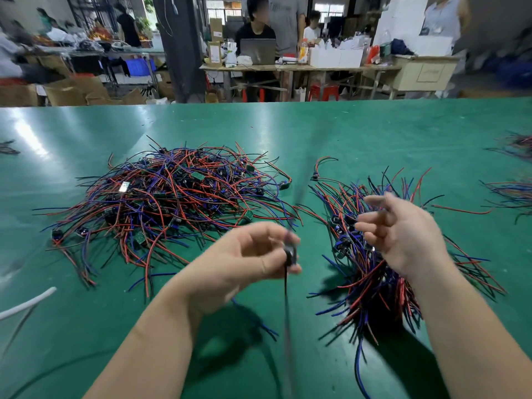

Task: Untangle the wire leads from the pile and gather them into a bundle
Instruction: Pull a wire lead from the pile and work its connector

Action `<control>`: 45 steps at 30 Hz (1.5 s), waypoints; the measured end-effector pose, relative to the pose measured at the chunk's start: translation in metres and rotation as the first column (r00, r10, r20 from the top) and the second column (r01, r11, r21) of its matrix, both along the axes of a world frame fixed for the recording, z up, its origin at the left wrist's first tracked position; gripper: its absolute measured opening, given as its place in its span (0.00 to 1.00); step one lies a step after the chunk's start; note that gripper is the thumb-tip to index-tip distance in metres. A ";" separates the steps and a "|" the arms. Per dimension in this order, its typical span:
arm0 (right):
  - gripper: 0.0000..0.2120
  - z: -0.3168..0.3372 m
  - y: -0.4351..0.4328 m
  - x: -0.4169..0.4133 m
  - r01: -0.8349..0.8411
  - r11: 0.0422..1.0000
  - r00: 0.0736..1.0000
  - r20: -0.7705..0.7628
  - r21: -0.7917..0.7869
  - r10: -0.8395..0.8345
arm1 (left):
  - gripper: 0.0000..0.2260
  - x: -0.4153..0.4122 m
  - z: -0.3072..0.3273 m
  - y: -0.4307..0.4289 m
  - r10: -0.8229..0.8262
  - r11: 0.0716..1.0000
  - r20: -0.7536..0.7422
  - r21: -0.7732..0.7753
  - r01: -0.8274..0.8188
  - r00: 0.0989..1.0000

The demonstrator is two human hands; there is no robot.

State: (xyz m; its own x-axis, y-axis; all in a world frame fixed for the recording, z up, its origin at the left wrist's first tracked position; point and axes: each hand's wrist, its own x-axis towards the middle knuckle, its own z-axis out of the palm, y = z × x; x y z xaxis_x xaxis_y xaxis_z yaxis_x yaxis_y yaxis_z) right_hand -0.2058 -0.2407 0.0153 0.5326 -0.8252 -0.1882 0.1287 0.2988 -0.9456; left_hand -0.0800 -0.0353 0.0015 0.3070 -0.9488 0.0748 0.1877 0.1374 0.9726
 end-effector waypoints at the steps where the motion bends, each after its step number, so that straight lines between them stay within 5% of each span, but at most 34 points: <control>1: 0.08 -0.003 0.005 0.003 -0.081 0.996 0.995 -0.055 -0.033 0.079 | 0.11 0.003 0.003 0.000 0.053 0.996 -0.142 -0.059 -0.062 0.989; 4: 0.05 -0.013 0.027 0.009 -0.379 0.906 0.925 -0.101 -0.191 0.366 | 0.08 0.007 0.008 -0.003 0.190 0.957 -0.454 -0.112 -0.267 0.871; 8: 0.16 -0.020 0.056 0.017 -0.499 0.794 0.844 0.013 -0.346 0.536 | 0.05 0.001 0.003 -0.010 0.315 0.911 -0.510 -0.074 -0.406 0.800; 12: 0.10 -0.024 0.065 0.025 -0.426 0.889 0.854 0.249 -0.169 0.457 | 0.09 -0.013 -0.007 -0.021 0.431 0.888 -0.314 -0.021 -0.460 0.846; 16: 0.06 -0.021 0.059 0.025 -0.380 0.924 0.892 0.250 -0.032 0.376 | 0.11 -0.024 -0.016 -0.026 0.497 0.867 0.089 -0.095 -0.489 0.863; 19: 0.06 -0.017 0.052 0.023 -0.351 0.936 0.903 0.264 -0.001 0.339 | 0.09 -0.026 -0.017 -0.022 0.325 0.946 0.332 -0.112 -0.305 0.886; 23: 0.10 -0.010 0.041 0.017 -0.336 0.942 0.898 0.297 -0.010 0.324 | 0.24 -0.027 -0.014 -0.018 0.018 1.000 0.258 -0.002 -0.018 0.966; 26: 0.08 -0.009 0.040 0.013 -0.395 0.915 0.887 0.225 -0.087 0.404 | 0.21 -0.026 -0.012 -0.022 0.212 0.968 0.135 0.106 -0.226 0.968; 29: 0.07 -0.015 0.048 0.014 -0.470 0.857 0.867 0.070 -0.212 0.493 | 0.06 -0.025 -0.012 -0.026 0.334 0.935 -0.014 0.135 -0.329 0.943; 31: 0.06 -0.018 0.053 0.015 -0.504 0.808 0.859 -0.084 -0.306 0.504 | 0.14 -0.025 -0.013 -0.024 0.337 0.932 -0.014 0.144 -0.332 0.941; 34: 0.07 -0.020 0.053 0.014 -0.508 0.760 0.861 -0.253 -0.407 0.440 | 0.10 -0.027 -0.014 -0.024 0.340 0.919 0.024 0.203 -0.337 0.940; 45: 0.05 0.002 0.026 0.004 -0.137 0.986 0.987 0.076 -0.099 0.144 | 0.04 -0.027 -0.009 -0.014 -0.048 0.910 0.114 0.416 -0.004 0.992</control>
